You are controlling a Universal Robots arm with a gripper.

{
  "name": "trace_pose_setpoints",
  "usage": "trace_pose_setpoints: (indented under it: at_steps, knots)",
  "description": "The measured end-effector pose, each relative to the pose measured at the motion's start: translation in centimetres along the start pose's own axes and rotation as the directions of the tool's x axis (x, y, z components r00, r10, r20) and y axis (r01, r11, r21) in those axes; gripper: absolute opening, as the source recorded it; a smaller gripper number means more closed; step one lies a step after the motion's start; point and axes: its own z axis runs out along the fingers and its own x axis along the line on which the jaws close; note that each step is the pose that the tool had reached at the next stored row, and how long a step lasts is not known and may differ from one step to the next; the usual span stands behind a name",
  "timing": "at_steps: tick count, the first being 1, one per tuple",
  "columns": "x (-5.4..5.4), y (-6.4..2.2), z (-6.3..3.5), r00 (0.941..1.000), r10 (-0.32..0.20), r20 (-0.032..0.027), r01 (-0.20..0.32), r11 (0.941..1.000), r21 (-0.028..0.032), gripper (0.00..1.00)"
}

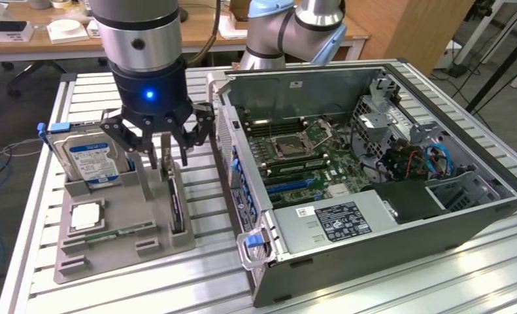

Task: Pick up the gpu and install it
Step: 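Pick up the gpu and move the gpu toward the slot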

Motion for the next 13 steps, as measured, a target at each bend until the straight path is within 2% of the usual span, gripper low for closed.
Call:
trace_pose_setpoints:
  at_steps: [13]
  knots:
    - [0.0, -0.08, 1.71, 1.0, 0.0, 0.0024, 0.0, 1.0, -0.0002, 0.49]
